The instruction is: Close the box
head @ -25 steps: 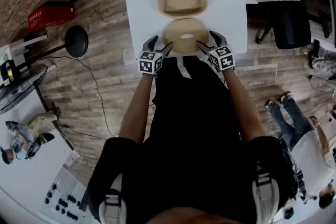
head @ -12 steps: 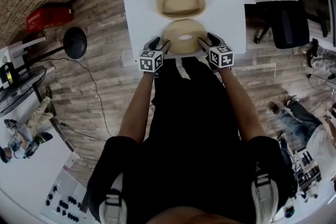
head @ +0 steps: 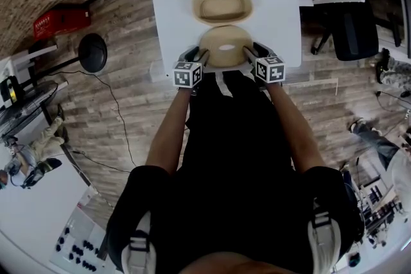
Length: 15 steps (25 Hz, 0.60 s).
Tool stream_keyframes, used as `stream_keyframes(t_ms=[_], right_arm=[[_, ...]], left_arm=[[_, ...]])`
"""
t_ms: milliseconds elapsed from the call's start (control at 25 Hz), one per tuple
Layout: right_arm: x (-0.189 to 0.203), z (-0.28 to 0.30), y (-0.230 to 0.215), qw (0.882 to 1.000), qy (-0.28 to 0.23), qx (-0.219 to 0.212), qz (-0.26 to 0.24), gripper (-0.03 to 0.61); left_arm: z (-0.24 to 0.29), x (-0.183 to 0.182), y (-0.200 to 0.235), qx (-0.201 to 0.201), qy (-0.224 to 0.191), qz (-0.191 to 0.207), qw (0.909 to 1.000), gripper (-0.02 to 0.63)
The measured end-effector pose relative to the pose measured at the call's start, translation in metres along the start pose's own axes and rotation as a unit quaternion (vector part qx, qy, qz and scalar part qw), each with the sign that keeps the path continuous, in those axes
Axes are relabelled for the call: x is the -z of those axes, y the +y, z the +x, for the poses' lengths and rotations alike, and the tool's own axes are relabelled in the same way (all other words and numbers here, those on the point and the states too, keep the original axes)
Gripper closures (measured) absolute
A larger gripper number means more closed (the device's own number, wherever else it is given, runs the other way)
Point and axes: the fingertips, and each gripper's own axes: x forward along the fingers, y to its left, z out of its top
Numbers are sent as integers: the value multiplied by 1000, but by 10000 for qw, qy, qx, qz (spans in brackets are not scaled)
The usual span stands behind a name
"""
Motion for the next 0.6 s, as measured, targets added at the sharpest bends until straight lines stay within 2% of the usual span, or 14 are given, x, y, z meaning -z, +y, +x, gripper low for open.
stream_keyframes(t_ms=[320,600], right_arm=[[-5,-15,6,9998,-82,-55,-178,420],[-11,-30,9,9996,-275,-70,-71,436]], left_arm=[[-9,-7,-3,-2,-101,68,9999,446],[-26,-23,-11,-96,-327,192,9992,477]])
